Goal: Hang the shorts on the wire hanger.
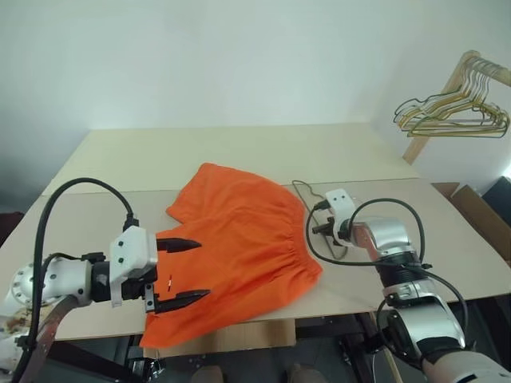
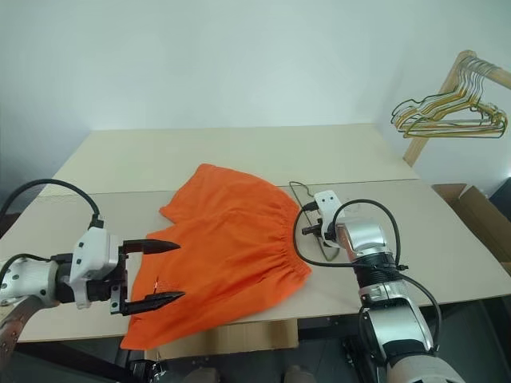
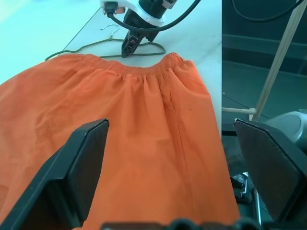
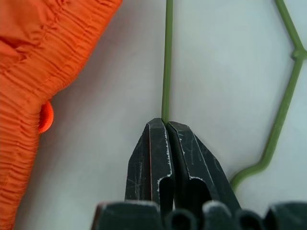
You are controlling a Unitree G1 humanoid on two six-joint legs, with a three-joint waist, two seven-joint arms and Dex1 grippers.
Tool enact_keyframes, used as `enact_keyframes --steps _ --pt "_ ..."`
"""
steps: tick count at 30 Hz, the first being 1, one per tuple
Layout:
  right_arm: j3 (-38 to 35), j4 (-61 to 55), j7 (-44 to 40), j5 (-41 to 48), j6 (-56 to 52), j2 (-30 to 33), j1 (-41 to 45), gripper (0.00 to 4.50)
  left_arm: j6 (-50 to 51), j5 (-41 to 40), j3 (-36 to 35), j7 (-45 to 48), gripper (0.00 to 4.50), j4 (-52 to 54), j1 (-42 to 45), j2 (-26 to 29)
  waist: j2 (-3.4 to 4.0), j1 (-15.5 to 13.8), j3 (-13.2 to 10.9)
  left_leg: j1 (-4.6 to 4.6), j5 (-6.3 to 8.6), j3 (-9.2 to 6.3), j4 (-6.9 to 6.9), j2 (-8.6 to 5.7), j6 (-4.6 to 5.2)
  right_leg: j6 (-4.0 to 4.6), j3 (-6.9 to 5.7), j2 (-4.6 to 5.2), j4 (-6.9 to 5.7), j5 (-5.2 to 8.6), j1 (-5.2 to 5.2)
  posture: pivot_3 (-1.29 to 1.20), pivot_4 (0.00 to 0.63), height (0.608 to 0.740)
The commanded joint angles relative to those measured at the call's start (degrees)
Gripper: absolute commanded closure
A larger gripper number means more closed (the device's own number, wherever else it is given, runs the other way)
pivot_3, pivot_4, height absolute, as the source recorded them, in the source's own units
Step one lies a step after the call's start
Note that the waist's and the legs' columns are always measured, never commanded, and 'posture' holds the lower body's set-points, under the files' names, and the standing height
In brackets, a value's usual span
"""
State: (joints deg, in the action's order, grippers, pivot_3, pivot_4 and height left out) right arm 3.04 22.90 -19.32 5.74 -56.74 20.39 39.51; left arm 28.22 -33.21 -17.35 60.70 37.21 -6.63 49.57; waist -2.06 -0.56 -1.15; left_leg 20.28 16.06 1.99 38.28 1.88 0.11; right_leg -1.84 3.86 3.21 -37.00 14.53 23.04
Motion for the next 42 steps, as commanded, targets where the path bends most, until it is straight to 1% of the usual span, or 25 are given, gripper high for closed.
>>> enact_keyframes --steps 1,2,3,6,8,9,10,12,14,17,20,23,26,31,33,36,38,42 --pt "-5.6 -4.7 4.8 0.1 4.1 -0.6 0.5 4.47 2.5 0.0 0.6 -8.3 0.0 -2.1 5.4 -2.9 0.08 -0.1 -0.1 0.02 0.0 -0.01 0.0 -0.02 0.0 0.0 0.0 0.01 -0.01 0.0 0.0 0.1 0.0 0.74" --pt "-7.1 -6.9 6.0 0.5 4.8 -1.1 0.5 4.47 5.4 -1.5 0.6 -11.8 0.0 -2.9 7.6 -4.6 0.11 -0.2 -0.1 0.05 -0.01 -0.01 0.0 -0.04 -0.01 -0.01 0.01 0.03 -0.02 -0.01 0.05 0.1 0.0 0.74" --pt "-7.6 -10.4 6.4 0.6 6.3 -1.2 0.0 4.47 8.8 -4.7 -0.1 -16.0 0.0 -4.2 10.4 -7.2 0.15 -0.3 -0.1 0.08 0.0 -0.05 0.01 -0.04 -0.01 -0.01 0.01 0.02 -0.04 -0.01 0.06 0.1 0.0 0.74" --pt "-7.6 -18.6 5.8 1.0 9.8 -1.5 -1.9 4.47 14.7 -12.9 -2.1 -23.3 0.0 -6.5 15.8 -13.5 0.18 0.0 -0.1 0.23 0.0 -0.22 0.03 -0.05 -0.01 -0.04 -0.01 0.03 -0.06 -0.03 0.17 0.1 0.0 0.74" --pt "-6.7 -25.2 3.3 2.2 13.5 -1.7 -4.0 4.47 18.6 -21.9 -3.7 -27.6 0.0 -8.6 18.8 -17.7 0.17 0.3 -0.1 0.23 0.0 -0.46 0.03 -0.04 0.0 -0.06 0.05 0.03 -0.05 -0.03 0.2 0.1 0.0 0.74" --pt "-5.7 -27.5 1.9 2.0 17.1 -1.4 -5.3 4.47 19.4 -24.5 -4.1 -29.4 0.0 -9.2 19.9 -19.3 0.17 0.4 -0.1 0.26 0.01 -0.55 0.02 -0.04 0.01 -0.06 0.04 0.03 -0.01 -0.03 0.2 0.1 0.0 0.74" --pt "-4.6 -29.8 0.4 1.7 22.9 -1.4 -7.0 4.47 20.3 -27.3 -4.4 -31.8 0.0 -10.2 21.2 -20.9 0.17 0.4 -0.1 0.26 0.02 -0.57 0.02 -0.03 0.01 -0.07 0.03 0.02 -0.01 -0.03 0.2 0.1 0.0 0.74" --pt "0.0 -34.1 -3.0 -1.1 33.7 0.2 -10.6 4.47 20.3 -31.3 -4.7 -36.1 0.0 -12.6 24.2 -24.4 0.17 0.4 -0.1 0.3 0.02 -0.62 0.02 -0.06 0.0 -0.07 0.0 0.05 0.02 -0.02 0.2 0.09 0.0 0.74" --pt "3.3 -36.1 -4.3 -3.5 40.6 0.8 -12.9 4.47 20.1 -34.5 -5.2 -39.5 0.0 -14.7 26.9 -26.7 0.17 0.3 -0.1 0.31 0.03 -0.61 0.03 -0.08 -0.02 -0.1 -0.04 0.09 0.04 -0.03 0.19 0.08 0.0 0.74" --pt "6.1 -37.2 -4.9 -5.3 48.3 -0.1 -14.7 4.47 18.7 -39.7 -6.9 -42.8 0.0 -17.1 30.0 -29.3 0.16 0.5 -0.1 0.24 0.02 -0.59 0.06 -0.13 -0.04 -0.14 0.02 0.09 -0.01 -0.06 0.15 0.07 0.0 0.74" --pt "9.2 -38.2 -5.0 -7.6 52.6 -0.9 -15.8 4.47 18.1 -40.4 -6.3 -42.7 0.0 -17.6 31.5 -28.7 0.16 0.7 -0.1 0.19 0.02 -0.59 0.08 -0.15 -0.05 -0.13 0.03 0.07 -0.03 -0.06 0.11 0.08 0.0 0.74" --pt "11.2 -38.3 -4.7 -9.8 56.2 -1.8 -16.3 4.47 17.5 -38.2 -4.6 -42.2 0.0 -16.5 31.7 -27.5 0.16 0.6 -0.1 0.19 0.0 -0.58 0.08 -0.17 -0.07 -0.13 0.03 0.05 -0.02 -0.06 0.11 0.08 0.0 0.74" --pt "12.2 -37.6 -4.7 -11.5 58.4 -2.2 -16.7 4.47 16.6 -38.2 -4.0 -42.7 0.0 -15.9 31.8 -27.3 0.15 0.4 -0.1 0.19 0.0 -0.54 0.08 -0.19 -0.09 -0.13 0.03 0.07 0.02 -0.06 0.08 0.08 0.0 0.74" --pt "12.7 -36.7 -5.2 -12.6 60.8 -2.5 -17.2 4.47 15.2 -35.4 -2.6 -43.0 0.0 -15.1 31.2 -26.9 0.15 -0.1 -0.1 0.19 -0.01 -0.44 0.08 -0.2 -0.09 -0.13 0.02 0.07 0.03 -0.06 0.07 0.09 0.0 0.74" --pt "12.8 -36.1 -5.3 -13.1 61.6 -2.3 -17.2 4.5 14.0 -35.3 -2.7 -43.9 0.37 -15.1 31.3 -27.9 0.15 -0.1 -0.1 0.17 -0.01 -0.41 0.08 -0.2 -0.1 -0.13 0.02 0.07 0.03 -0.06 0.05 0.09 0.0 0.74" --pt "12.9 -35.2 -5.6 -13.8 63.0 -1.8 -17.2 4.5 12.8 -34.6 -2.4 -43.6 1.19 -15.0 31.2 -28.2 0.15 -0.1 -0.1 0.17 -0.01 -0.4 0.08 -0.2 -0.1 -0.13 0.02 0.07 0.03 -0.06 0.05 0.09 0.0 0.74" --pt "12.8 -34.9 -5.4 -13.9 63.3 -2.0 -17.3 4.5 12.2 -33.8 -1.9 -43.4 1.93 -14.9 31.1 -28.3 0.15 -0.1 -0.1 0.17 -0.01 -0.37 0.08 -0.2 -0.1 -0.13 0.02 0.07 0.03 -0.06 0.05 0.09 0.0 0.74" --pt "12.9 -34.5 -5.1 -14.5 63.5 -2.1 -17.4 4.5 11.8 -33.9 -1.4 -43.6 3.23 -15.2 31.0 -28.5 0.15 -0.1 -0.1 0.19 -0.01 -0.37 0.08 -0.2 -0.1 -0.13 0.01 0.07 0.06 -0.06 0.05 0.09 0.0 0.74"
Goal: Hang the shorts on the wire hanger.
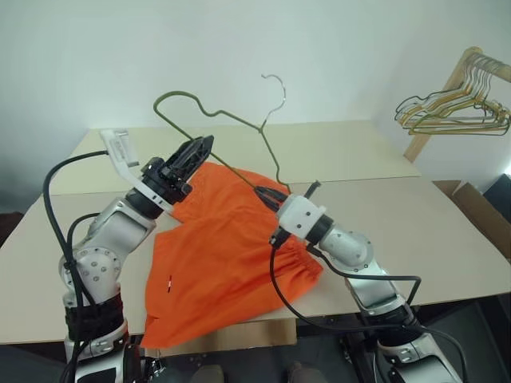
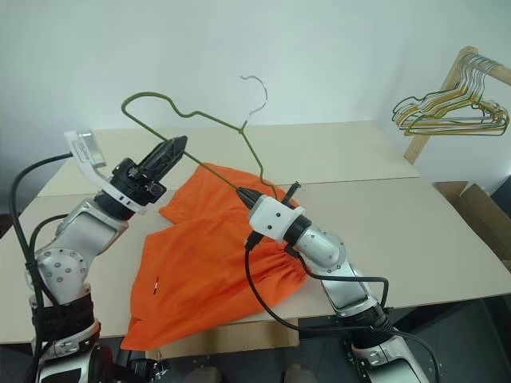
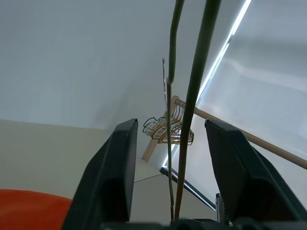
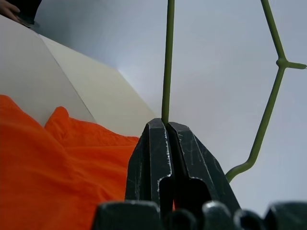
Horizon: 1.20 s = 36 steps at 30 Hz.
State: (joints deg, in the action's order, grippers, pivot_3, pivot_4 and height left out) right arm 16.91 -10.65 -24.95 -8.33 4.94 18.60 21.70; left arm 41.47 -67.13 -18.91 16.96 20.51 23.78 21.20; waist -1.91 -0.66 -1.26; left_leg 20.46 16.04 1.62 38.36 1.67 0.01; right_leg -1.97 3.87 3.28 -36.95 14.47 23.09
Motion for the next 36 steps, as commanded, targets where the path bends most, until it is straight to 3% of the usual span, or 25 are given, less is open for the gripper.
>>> enact_keyframes --steps 1,4,9,13,17,18,22,26,28,32,36 --pt "-1.1 -0.9 0.9 -0.7 1.8 -0.4 0.4 4.5 -1.5 0.0 0.2 -0.2 3.58 1.3 0.7 -0.3 0.0 0.0 0.0 0.0 0.0 0.0 0.0 0.0 0.0 0.0 0.0 0.0 0.0 0.0 0.0 0.09 0.0 0.74" --pt "-1.1 0.1 3.4 -3.4 2.2 -1.0 0.7 4.5 -2.1 1.9 0.9 -0.3 4.47 1.1 0.6 -0.3 0.0 0.0 0.0 -0.01 0.0 0.0 0.0 0.0 0.0 0.0 0.0 0.0 -0.01 0.0 -0.01 0.08 0.0 0.74" --pt "-0.8 1.3 4.2 -6.0 3.7 -0.9 1.2 4.5 -3.0 3.7 1.3 0.1 4.47 0.1 0.8 0.1 0.0 0.0 0.0 0.0 0.0 0.02 0.0 0.0 0.0 0.0 0.0 -0.01 0.01 0.0 0.0 0.08 0.0 0.74" --pt "-0.7 0.8 3.8 -7.1 3.2 -0.8 1.1 3.42 -4.5 6.7 2.0 1.0 4.5 -0.4 1.0 0.1 0.0 0.0 0.0 0.0 0.0 0.02 0.0 0.0 0.0 0.0 0.0 0.0 0.02 0.0 -0.01 0.08 0.0 0.74" --pt "-0.7 0.1 2.5 -5.9 3.5 -0.9 0.5 1.98 -6.7 7.9 1.4 3.1 4.5 -1.0 1.4 0.0 0.0 0.0 0.0 0.01 0.0 0.03 0.0 0.0 0.0 0.0 -0.01 -0.01 0.02 0.0 0.0 0.07 0.0 0.74" --pt "-1.3 -0.6 1.6 -4.0 2.1 -1.3 0.3 1.68 -6.9 8.3 1.2 3.6 4.5 -1.4 1.5 0.5 0.0 0.0 0.0 0.01 0.0 0.04 0.0 0.0 0.0 0.0 -0.01 -0.01 0.04 0.0 0.0 0.07 0.0 0.74" --pt "-6.2 -5.0 -7.0 10.0 -10.5 0.5 -0.2 1.68 -6.8 9.4 0.8 8.5 4.5 -1.4 1.0 4.6 0.0 0.1 0.0 0.02 0.0 0.04 0.0 0.01 0.0 0.0 -0.02 -0.02 0.05 0.0 0.0 0.07 0.0 0.74" --pt "-17.3 -4.7 -22.0 39.1 -37.7 7.9 3.1 1.68 -5.9 3.9 -2.5 17.7 4.5 -0.2 -0.1 9.1 -0.01 0.0 0.0 0.0 0.01 0.0 0.01 0.02 0.02 0.0 -0.06 0.01 0.15 0.0 -0.09 0.07 0.0 0.74" --pt "-20.7 -1.1 -28.7 48.0 -46.5 12.3 5.2 1.68 -4.8 0.6 -4.1 22.7 4.5 -0.1 -0.8 11.6 0.0 0.0 -0.1 0.02 0.02 0.01 0.02 0.05 0.04 0.0 -0.09 0.02 0.19 -0.01 -0.09 0.06 0.0 0.74" --pt "-17.5 6.8 -44.2 52.1 -52.4 20.3 8.2 1.68 -2.2 -8.8 -7.5 29.8 4.5 -2.1 -0.6 13.7 0.0 0.2 -0.1 -0.01 0.07 0.09 -0.01 0.15 0.13 0.01 -0.15 -0.09 0.27 0.01 -0.12 0.06 0.0 0.74" --pt "-14.9 10.4 -51.3 53.1 -54.2 20.7 11.2 1.68 -0.7 -11.7 -7.7 32.7 4.5 -2.8 -0.6 14.8 0.0 0.8 -0.1 -0.02 0.08 0.09 0.0 0.2 0.14 0.02 -0.15 -0.17 0.23 0.01 -0.12 0.07 0.0 0.74"
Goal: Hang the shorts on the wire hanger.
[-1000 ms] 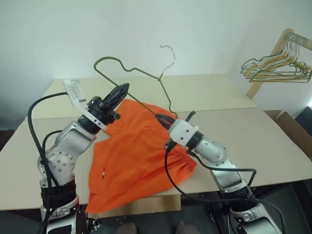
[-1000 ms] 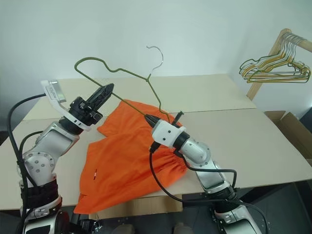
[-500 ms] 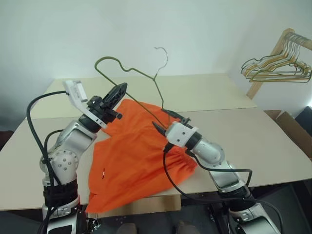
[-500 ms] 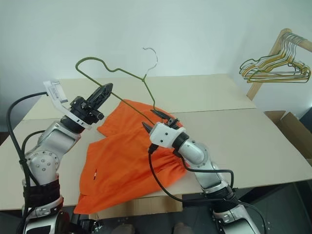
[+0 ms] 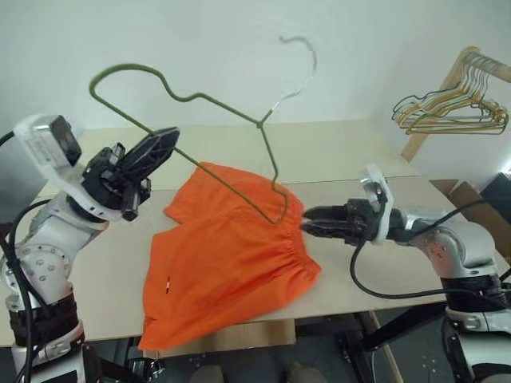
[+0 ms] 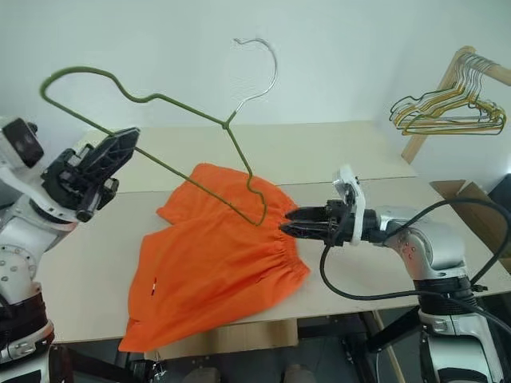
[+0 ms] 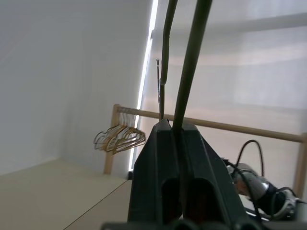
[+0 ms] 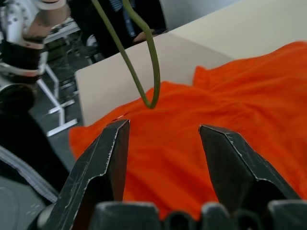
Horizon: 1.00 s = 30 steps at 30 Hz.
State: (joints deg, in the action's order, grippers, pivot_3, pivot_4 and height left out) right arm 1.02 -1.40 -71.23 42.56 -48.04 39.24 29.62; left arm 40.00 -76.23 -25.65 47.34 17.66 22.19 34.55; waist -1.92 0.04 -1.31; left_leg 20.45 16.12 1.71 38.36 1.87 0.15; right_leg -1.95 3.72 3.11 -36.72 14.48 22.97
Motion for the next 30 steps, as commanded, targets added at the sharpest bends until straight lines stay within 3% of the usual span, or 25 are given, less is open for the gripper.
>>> enact_keyframes --steps 1,15,24,30 --pt "1.5 1.7 -6.1 2.4 -1.5 -0.3 4.3 1.68 1.0 -2.6 -0.6 2.9 4.5 0.2 0.8 1.7 0.0 0.2 0.0 0.0 0.0 0.0 0.0 -0.01 0.0 0.0 0.01 0.01 -0.01 0.0 0.01 0.07 0.0 0.74" --pt "4.1 -2.5 -4.1 3.4 -4.4 -7.4 6.2 1.68 1.4 -2.1 1.5 2.0 4.5 0.7 0.3 0.4 0.0 -0.6 0.0 0.21 0.0 -0.04 0.05 -0.02 -0.01 -0.01 -0.02 0.04 -0.01 -0.01 0.15 0.06 0.0 0.74" --pt "5.0 -3.7 -4.0 3.7 -5.9 -7.7 5.6 1.68 2.6 -3.0 1.4 2.1 4.5 1.3 -0.9 1.0 0.0 -0.6 0.0 0.2 0.0 -0.03 0.06 -0.02 -0.01 -0.01 -0.03 0.04 -0.02 -0.01 0.15 0.05 0.0 0.74" --pt "5.9 -5.9 -4.4 4.0 -5.9 -7.7 4.2 3.68 2.4 -3.2 1.2 0.9 4.5 1.7 -1.7 0.8 0.0 -0.6 0.0 0.2 0.0 -0.03 0.06 -0.01 -0.01 -0.01 -0.03 0.04 -0.02 -0.01 0.15 0.05 0.0 0.74"
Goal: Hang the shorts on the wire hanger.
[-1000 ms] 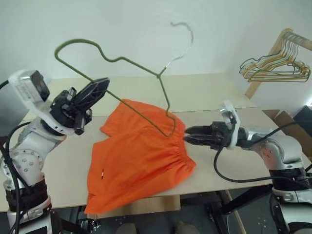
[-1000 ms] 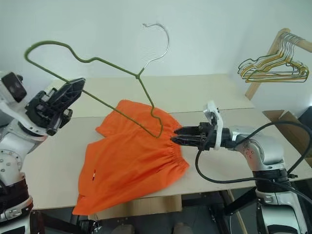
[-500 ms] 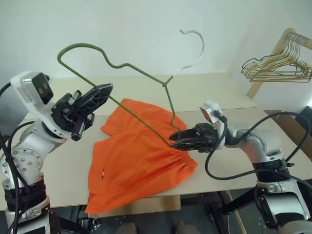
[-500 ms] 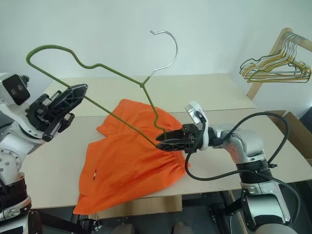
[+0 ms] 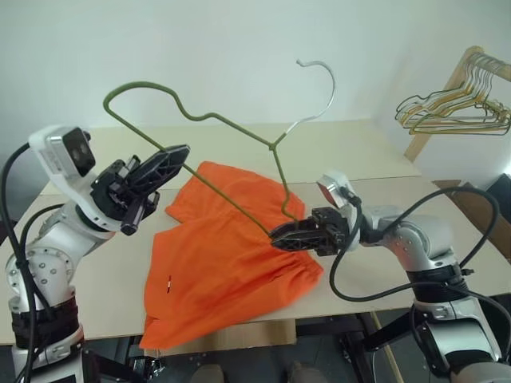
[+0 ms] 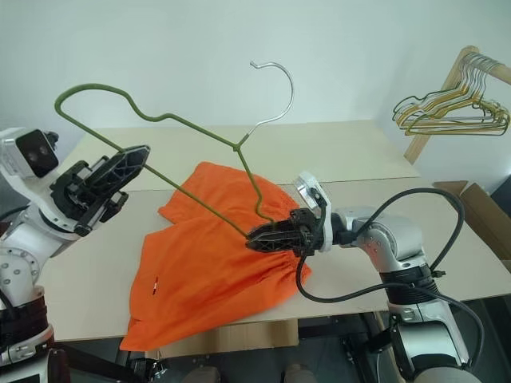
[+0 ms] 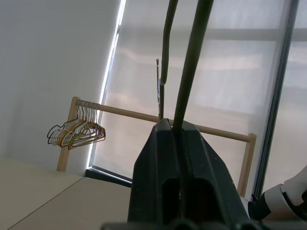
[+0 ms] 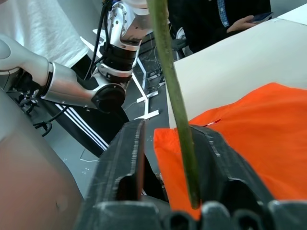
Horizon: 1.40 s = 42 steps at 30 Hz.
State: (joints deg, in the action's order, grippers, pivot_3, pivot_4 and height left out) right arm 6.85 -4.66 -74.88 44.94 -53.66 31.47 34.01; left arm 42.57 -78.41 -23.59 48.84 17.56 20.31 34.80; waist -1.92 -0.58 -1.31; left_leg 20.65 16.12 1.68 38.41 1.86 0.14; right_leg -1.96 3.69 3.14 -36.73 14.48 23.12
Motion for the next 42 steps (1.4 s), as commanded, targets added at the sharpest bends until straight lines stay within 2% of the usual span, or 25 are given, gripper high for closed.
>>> enact_keyframes --steps 1,2,3,9,12,16,20,23,29,32,37,42 --pt "0.4 -3.3 -0.6 1.5 -0.2 0.1 -0.7 3.97 -0.2 -1.1 -1.0 -1.1 4.5 2.1 -0.2 0.5 0.0 0.0 0.0 0.0 0.0 0.0 0.0 0.0 0.0 0.0 0.0 0.0 0.0 0.0 0.0 0.06 0.0 0.74" --pt "0.6 -3.8 -0.5 1.5 0.1 0.1 -1.2 4.39 -0.3 -1.2 -1.1 -1.8 4.5 2.2 -0.5 0.5 0.0 0.0 0.0 0.0 0.0 0.0 0.0 -0.01 0.0 0.0 0.0 0.01 0.0 0.0 0.0 0.06 0.0 0.74" --pt "0.6 -4.3 -0.3 1.6 0.1 0.1 -1.6 4.45 -0.3 -1.5 -1.2 -2.7 4.5 2.3 -0.7 0.3 0.0 0.0 0.0 0.0 0.0 0.0 0.0 -0.01 0.0 0.0 0.0 0.01 0.0 0.0 0.0 0.06 0.0 0.74" --pt "0.6 -5.2 0.6 2.1 -0.1 -0.5 -2.6 4.45 -1.4 0.8 -0.2 -4.9 4.5 3.6 -2.4 -0.4 0.0 0.0 0.0 0.0 0.0 -0.01 0.0 -0.01 0.0 0.0 -0.01 0.01 0.0 0.0 -0.01 0.05 0.0 0.74" --pt "-0.5 -4.6 1.0 3.1 -0.3 -1.0 -2.4 4.5 -0.6 1.0 0.3 -5.4 3.7 3.5 -3.4 -0.2 0.0 0.0 0.0 -0.02 0.0 -0.01 0.0 -0.01 0.0 0.0 -0.01 0.0 -0.01 0.0 -0.01 0.05 0.0 0.74" --pt "-4.1 -3.6 2.3 6.2 -1.3 -1.3 -2.1 4.5 0.3 5.9 2.0 -6.4 2.34 2.8 -6.0 1.8 0.0 0.1 0.0 -0.01 0.0 0.0 0.0 -0.01 0.0 0.0 0.0 0.0 0.0 0.0 0.0 0.04 0.0 0.74" --pt "-9.2 -2.7 5.3 9.0 -3.5 0.4 -4.1 4.5 -0.4 20.2 9.1 -4.9 1.02 1.8 -11.0 8.2 0.06 0.1 0.0 -0.01 0.0 0.03 -0.01 -0.04 0.0 0.0 0.01 0.01 0.01 0.0 0.0 0.03 0.0 0.74" --pt "-12.9 -3.1 6.8 10.3 -6.1 4.3 -8.5 4.5 -3.6 29.2 14.2 -1.2 0.01 1.7 -14.0 12.3 0.07 -0.1 0.0 0.0 0.0 0.04 -0.02 -0.03 0.0 0.0 -0.03 0.01 0.07 0.01 -0.01 0.02 0.0 0.74" --pt "-18.0 -2.9 13.1 10.8 -14.4 13.8 -17.3 4.5 -9.2 39.2 19.4 5.0 0.01 1.8 -13.9 15.1 0.12 0.1 -0.1 0.17 0.0 0.11 -0.01 -0.05 0.0 0.01 -0.05 0.09 0.13 0.01 0.1 -0.02 0.0 0.74" --pt "-21.1 3.4 14.8 14.5 -24.4 16.9 -17.0 4.5 -11.1 42.6 21.5 6.6 0.01 1.1 -12.5 14.9 0.13 1.0 -0.1 0.14 0.0 0.11 -0.01 -0.03 0.0 0.01 -0.04 0.06 0.1 0.01 0.08 -0.04 0.0 0.74" --pt "-19.6 11.1 10.4 15.6 -34.3 24.9 -17.4 4.5 -13.7 46.1 23.5 9.9 0.01 0.5 -10.9 15.0 0.17 2.3 -0.1 0.07 0.03 0.15 -0.01 -0.02 0.04 0.0 0.06 0.04 0.11 0.01 0.03 -0.06 0.0 0.74" --pt "-11.5 15.4 4.9 11.6 -34.9 32.4 -19.1 4.5 -13.4 45.2 22.3 11.7 0.01 1.0 -10.0 14.3 0.17 3.3 -0.1 0.08 0.05 0.16 -0.01 -0.02 0.08 -0.03 0.08 0.05 0.16 0.03 0.01 -0.05 0.0 0.74"
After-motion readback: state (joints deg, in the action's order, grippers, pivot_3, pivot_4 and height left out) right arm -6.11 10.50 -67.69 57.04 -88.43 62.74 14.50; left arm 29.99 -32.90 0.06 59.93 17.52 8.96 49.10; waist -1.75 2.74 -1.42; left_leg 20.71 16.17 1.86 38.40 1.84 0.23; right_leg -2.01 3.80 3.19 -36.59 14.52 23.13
